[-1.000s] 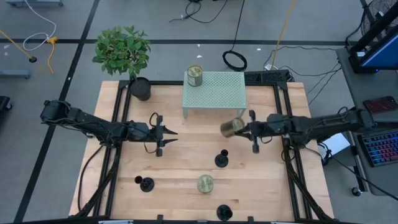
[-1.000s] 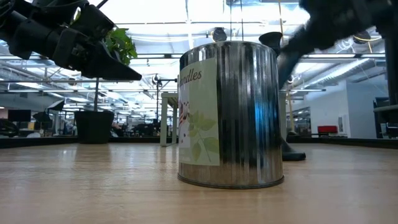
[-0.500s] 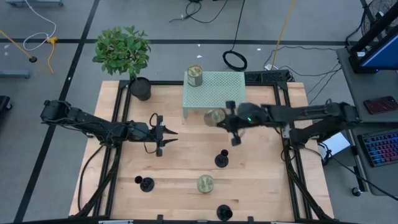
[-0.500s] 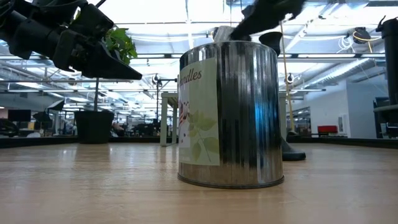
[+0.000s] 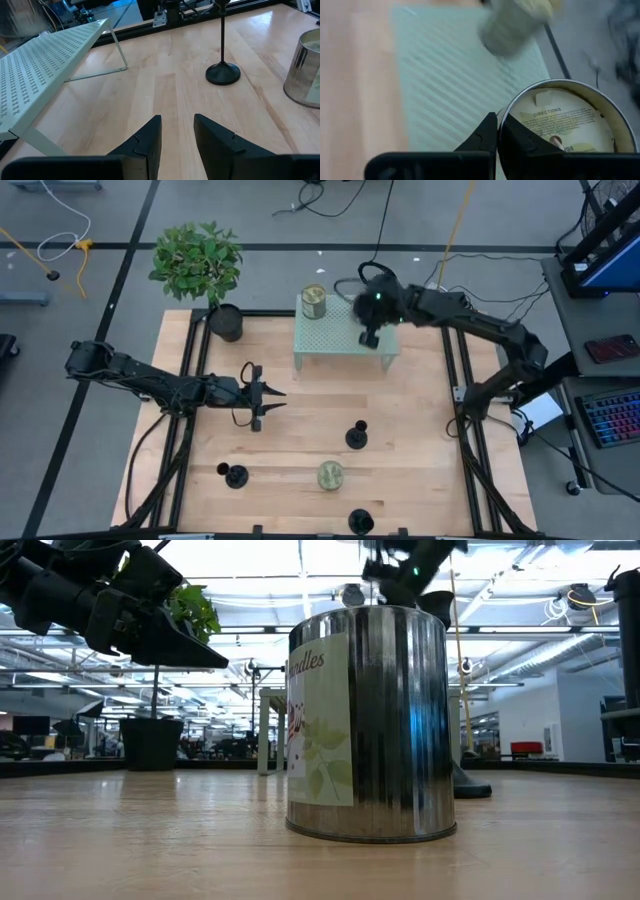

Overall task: Pick & Place candle stick holders
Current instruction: Put the top silver scented candle on the shelf aligned with the other silver scented candle

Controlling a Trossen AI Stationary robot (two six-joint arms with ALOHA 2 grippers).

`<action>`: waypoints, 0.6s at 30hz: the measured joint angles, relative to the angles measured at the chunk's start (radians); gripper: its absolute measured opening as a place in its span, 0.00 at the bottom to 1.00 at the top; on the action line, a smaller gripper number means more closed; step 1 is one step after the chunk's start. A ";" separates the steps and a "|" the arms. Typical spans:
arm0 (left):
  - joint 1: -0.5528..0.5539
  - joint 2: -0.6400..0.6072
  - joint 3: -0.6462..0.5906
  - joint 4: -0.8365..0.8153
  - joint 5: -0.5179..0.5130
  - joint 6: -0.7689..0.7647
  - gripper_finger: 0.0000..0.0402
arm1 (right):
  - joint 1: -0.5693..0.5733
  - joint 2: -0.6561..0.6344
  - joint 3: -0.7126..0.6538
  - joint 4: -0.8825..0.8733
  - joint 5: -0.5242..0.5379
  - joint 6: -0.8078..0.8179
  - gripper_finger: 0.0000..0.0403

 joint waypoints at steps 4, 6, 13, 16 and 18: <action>0.000 0.000 0.000 0.000 0.000 0.000 0.30 | -0.097 0.007 0.000 -0.031 0.000 0.003 0.01; 0.000 0.000 0.000 0.000 0.000 -0.004 0.30 | -0.130 0.007 0.000 -0.046 -0.002 0.004 0.01; 0.000 0.000 0.000 0.000 0.000 -0.034 0.30 | -0.206 0.007 0.000 -0.042 -0.100 0.066 0.01; 0.000 0.000 0.000 0.000 0.000 -0.056 0.30 | -0.213 0.006 0.000 -0.040 -0.106 0.071 0.01; 0.000 0.000 0.000 0.000 0.000 -0.057 0.30 | -0.213 0.006 0.000 -0.035 -0.106 0.080 0.01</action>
